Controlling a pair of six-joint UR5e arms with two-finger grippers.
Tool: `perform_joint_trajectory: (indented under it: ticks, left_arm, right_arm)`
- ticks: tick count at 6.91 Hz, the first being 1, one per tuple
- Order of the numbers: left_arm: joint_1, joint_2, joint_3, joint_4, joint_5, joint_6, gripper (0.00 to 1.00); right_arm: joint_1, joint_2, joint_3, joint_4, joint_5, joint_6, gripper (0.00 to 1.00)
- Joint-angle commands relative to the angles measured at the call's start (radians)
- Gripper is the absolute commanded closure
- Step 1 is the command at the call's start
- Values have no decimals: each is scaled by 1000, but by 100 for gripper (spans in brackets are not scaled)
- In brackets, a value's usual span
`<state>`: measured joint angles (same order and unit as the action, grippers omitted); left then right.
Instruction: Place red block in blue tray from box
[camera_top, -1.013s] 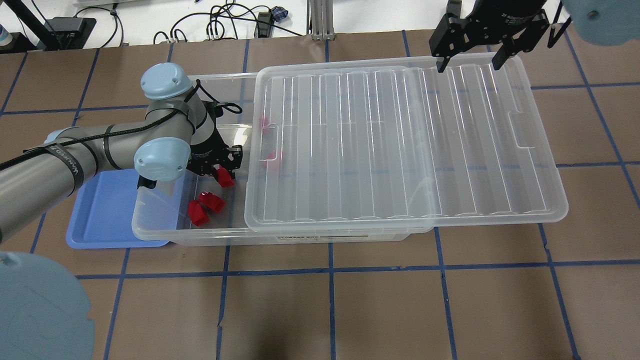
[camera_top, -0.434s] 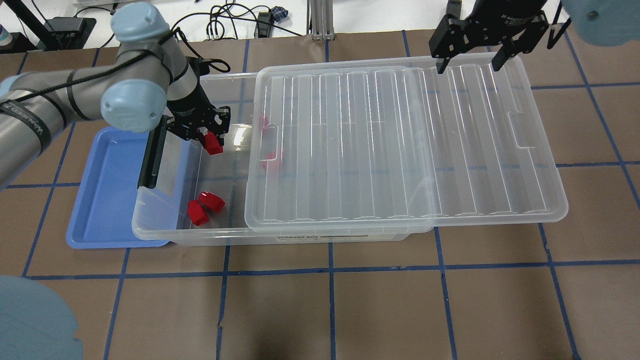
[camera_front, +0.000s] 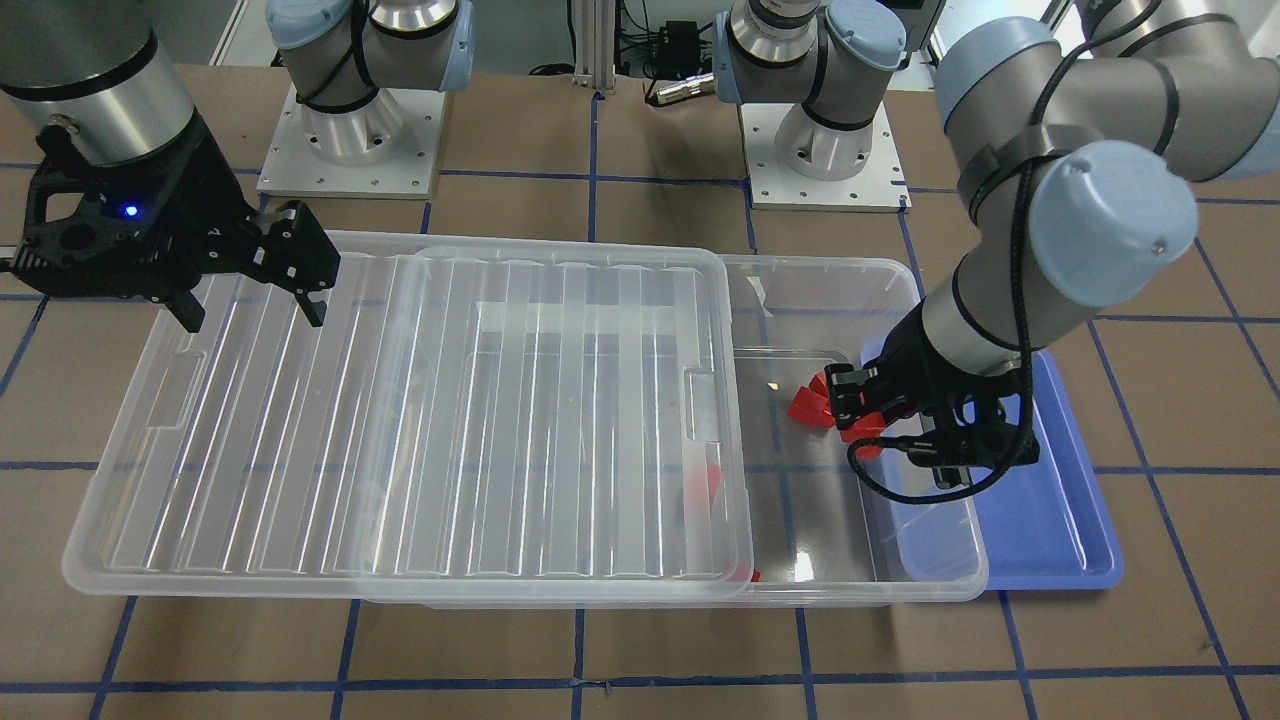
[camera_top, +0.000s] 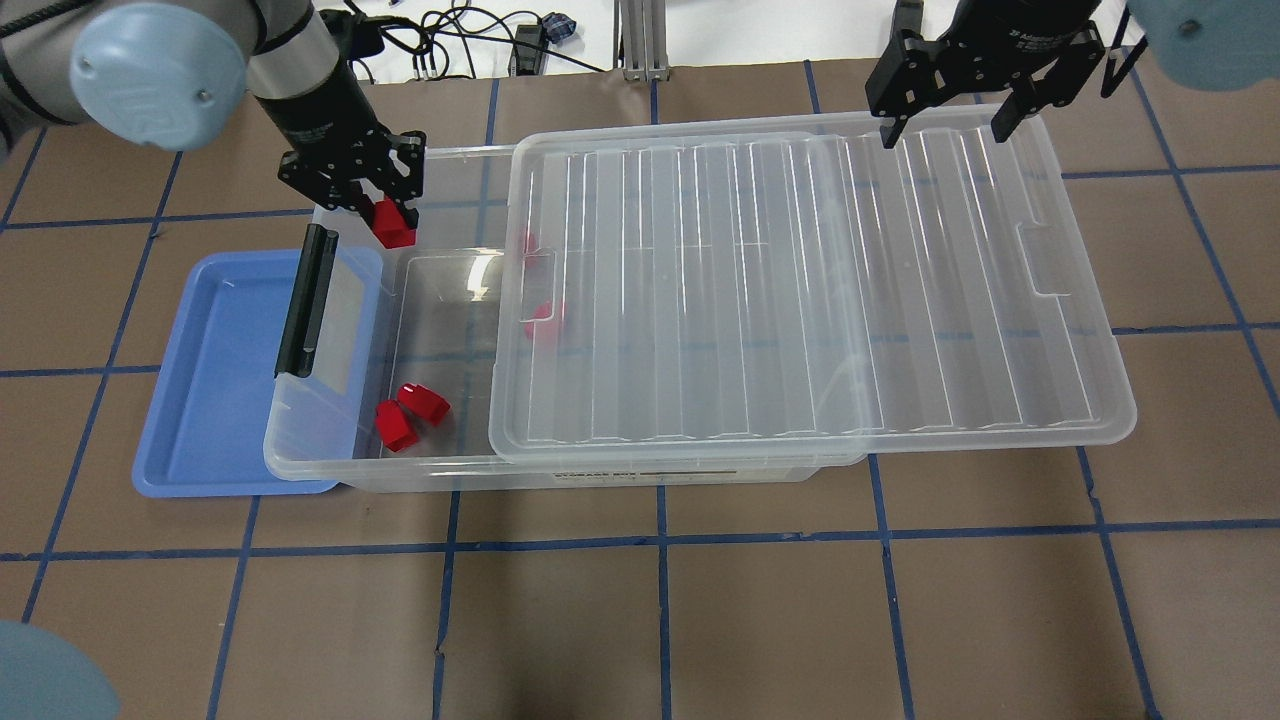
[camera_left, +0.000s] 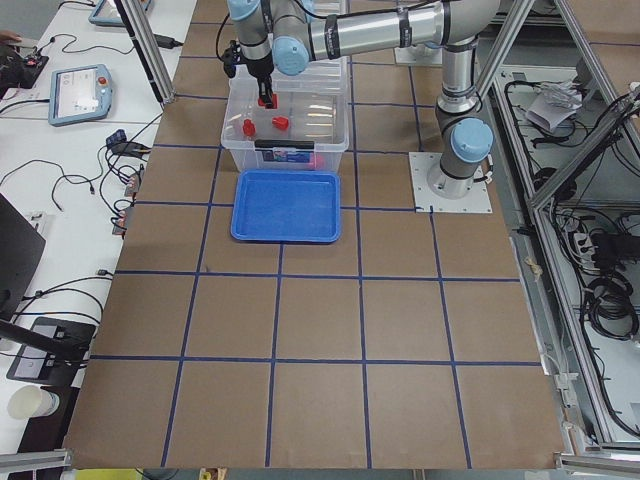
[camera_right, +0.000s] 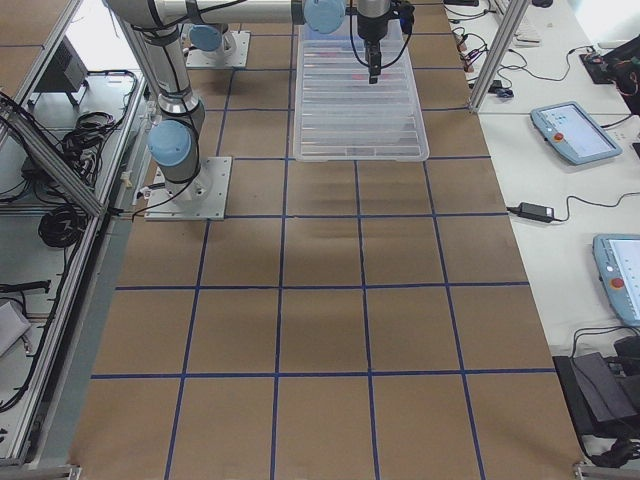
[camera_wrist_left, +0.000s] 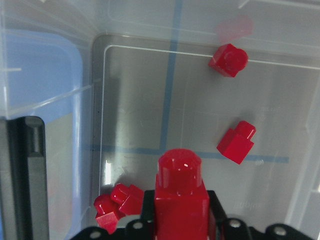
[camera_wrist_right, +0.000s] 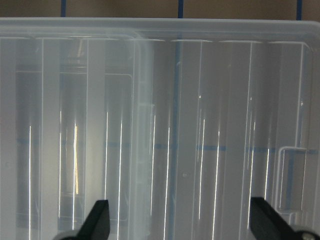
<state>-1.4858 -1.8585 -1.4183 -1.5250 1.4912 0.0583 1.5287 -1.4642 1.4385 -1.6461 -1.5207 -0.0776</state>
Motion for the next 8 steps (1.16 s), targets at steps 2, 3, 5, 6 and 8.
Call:
perform_joint_trajectory:
  ticks: [2,3,5,6,8]
  left_arm:
    - [285,-4,-51,-18,-17,433,76]
    - [339,-16,-104,56,-14,534,76]
    - [372,-59,-259,330,24,584,74]
    - [372,-74,-330,474,74,588,71]
    - [372,-97,-358,534,81,582,22]
  right_arm:
    - [-193,4,13,14,-3,-196,0]
    - [-281,11,31,9,-4,-320,0]
    - [-360,54,89,-50,-60,-353,0]
    - [-367,67,142,-128,-88,-455,0]
    - [-369,74,207,-144,-148,-484,0]
